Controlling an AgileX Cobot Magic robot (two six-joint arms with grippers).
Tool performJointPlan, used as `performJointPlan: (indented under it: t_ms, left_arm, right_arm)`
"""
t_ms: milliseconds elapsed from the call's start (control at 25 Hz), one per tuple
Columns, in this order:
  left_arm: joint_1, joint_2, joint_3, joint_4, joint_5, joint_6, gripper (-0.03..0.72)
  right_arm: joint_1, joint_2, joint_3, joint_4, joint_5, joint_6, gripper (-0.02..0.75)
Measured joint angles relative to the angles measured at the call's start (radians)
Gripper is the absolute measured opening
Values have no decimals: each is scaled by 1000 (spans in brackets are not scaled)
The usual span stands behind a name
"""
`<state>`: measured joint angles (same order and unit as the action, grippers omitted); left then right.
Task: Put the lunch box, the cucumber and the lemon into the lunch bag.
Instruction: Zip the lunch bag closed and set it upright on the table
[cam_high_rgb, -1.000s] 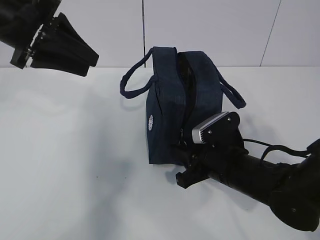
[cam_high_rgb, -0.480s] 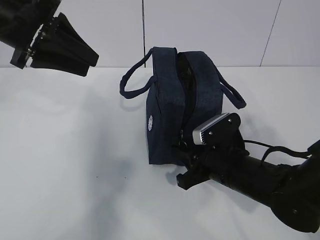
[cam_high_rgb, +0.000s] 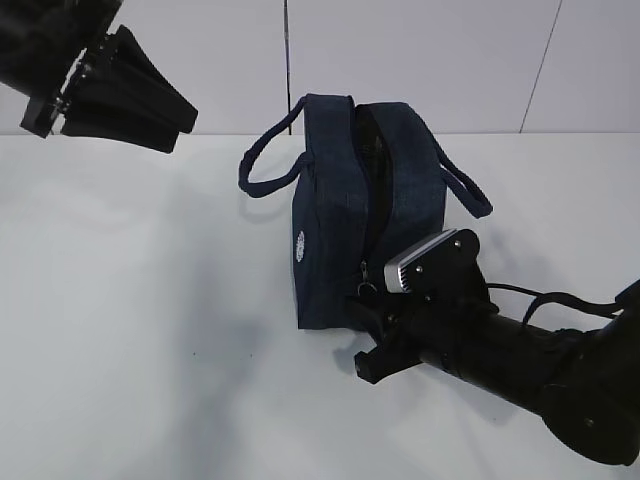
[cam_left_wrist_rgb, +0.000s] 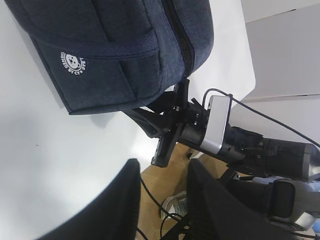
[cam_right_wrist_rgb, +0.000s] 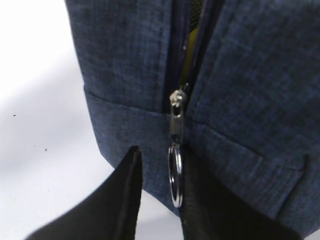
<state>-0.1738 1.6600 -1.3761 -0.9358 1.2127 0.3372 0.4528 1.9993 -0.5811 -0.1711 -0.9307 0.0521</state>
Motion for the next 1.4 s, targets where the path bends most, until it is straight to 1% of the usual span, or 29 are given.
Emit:
performJointPlan:
  t_ms: [280, 760, 840, 1120, 1320, 1400]
  left_arm:
    - [0, 0, 0, 0, 0, 0, 228]
    - [0, 0, 0, 0, 0, 0, 228]
    - [0, 0, 0, 0, 0, 0, 228]
    - [0, 0, 0, 0, 0, 0, 228]
    - [0, 0, 0, 0, 0, 0, 228]
    - [-2, 0, 0, 20, 0, 0, 228]
  right_arm:
    - [0, 0, 0, 0, 4, 0, 209]
    - [0, 0, 0, 40, 8, 0, 208]
    - [0, 0, 0, 41, 8, 0, 186]
    - [0, 0, 0, 43, 8, 0, 24]
    - [0, 0, 0, 43, 8, 0, 17]
    - [0, 0, 0, 43, 8, 0, 18]
